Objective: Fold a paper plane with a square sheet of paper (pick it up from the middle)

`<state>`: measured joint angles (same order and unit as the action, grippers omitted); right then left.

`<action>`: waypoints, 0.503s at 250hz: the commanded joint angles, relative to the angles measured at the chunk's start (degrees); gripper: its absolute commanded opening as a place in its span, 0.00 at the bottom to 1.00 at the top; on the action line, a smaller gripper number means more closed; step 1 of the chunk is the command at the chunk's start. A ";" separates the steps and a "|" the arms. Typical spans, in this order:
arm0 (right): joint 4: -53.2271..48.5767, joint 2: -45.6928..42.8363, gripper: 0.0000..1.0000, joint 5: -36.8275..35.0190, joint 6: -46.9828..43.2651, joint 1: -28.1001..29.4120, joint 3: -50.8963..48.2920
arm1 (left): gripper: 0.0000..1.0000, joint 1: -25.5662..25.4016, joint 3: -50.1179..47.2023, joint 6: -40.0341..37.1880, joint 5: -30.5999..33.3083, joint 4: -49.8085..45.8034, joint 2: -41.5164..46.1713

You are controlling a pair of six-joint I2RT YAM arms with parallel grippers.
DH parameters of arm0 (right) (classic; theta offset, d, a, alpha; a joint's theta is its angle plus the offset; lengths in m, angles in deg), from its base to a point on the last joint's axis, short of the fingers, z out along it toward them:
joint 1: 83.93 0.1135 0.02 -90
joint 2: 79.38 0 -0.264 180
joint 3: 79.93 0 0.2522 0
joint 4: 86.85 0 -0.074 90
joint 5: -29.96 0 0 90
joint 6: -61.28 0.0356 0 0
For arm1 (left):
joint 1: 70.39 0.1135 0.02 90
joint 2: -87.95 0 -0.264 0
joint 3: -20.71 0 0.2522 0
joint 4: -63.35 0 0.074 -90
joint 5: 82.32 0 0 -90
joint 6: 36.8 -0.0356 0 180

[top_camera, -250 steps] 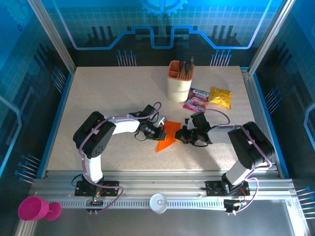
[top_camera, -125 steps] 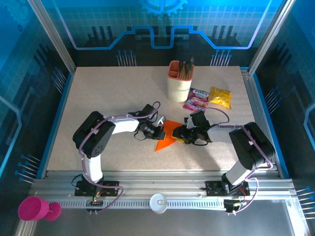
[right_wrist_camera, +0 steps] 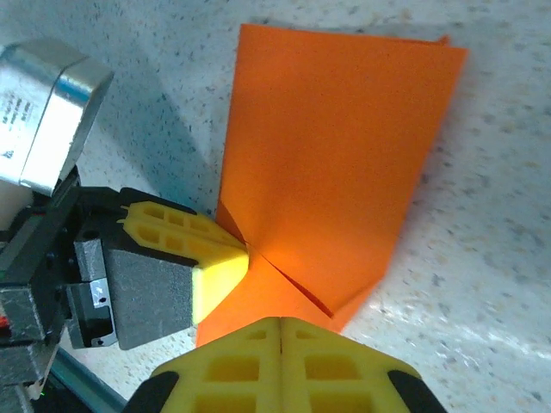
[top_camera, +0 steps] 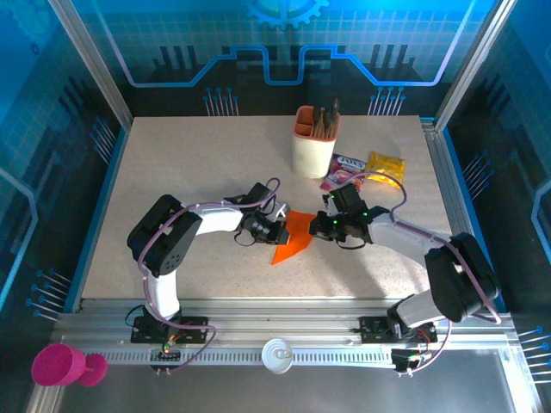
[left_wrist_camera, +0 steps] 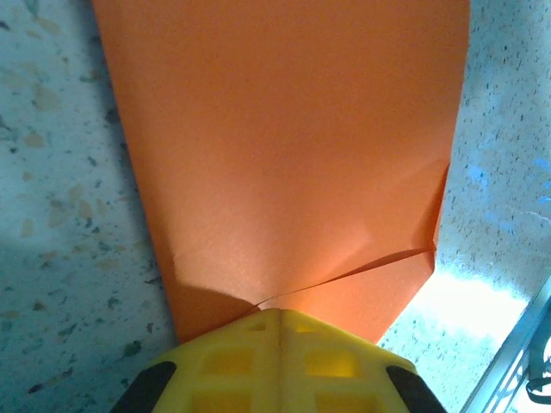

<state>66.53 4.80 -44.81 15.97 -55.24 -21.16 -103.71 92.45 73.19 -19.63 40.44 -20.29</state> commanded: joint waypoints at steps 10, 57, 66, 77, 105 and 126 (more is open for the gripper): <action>-4.61 5.17 0.00 -2.77 -2.30 3.83 4.72 | 0.00 0.47 -0.79 0.98 -1.36 0.09 -0.08; -4.61 10.07 0.00 -4.05 -2.31 6.59 7.02 | 0.00 0.45 -0.63 0.93 -1.58 -0.22 0.31; -4.63 10.86 0.00 -4.12 -2.32 6.81 7.19 | 0.00 0.45 -0.74 0.84 -1.55 -0.31 0.40; -4.90 11.74 0.00 -4.35 -2.37 7.00 7.39 | 0.00 0.45 -0.73 0.86 -1.47 -0.35 0.40; -5.48 12.73 0.00 -5.44 -2.72 7.26 7.01 | 0.00 0.45 -0.55 0.76 -1.36 -0.57 0.17; -5.81 12.56 0.00 -6.32 -2.91 7.26 6.37 | 0.00 0.49 -0.35 0.62 -1.27 -0.78 0.06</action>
<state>62.83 17.13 -49.03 14.22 -48.67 -15.06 -103.69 92.45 73.87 -19.67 40.44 -20.29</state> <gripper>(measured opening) 0.055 0.047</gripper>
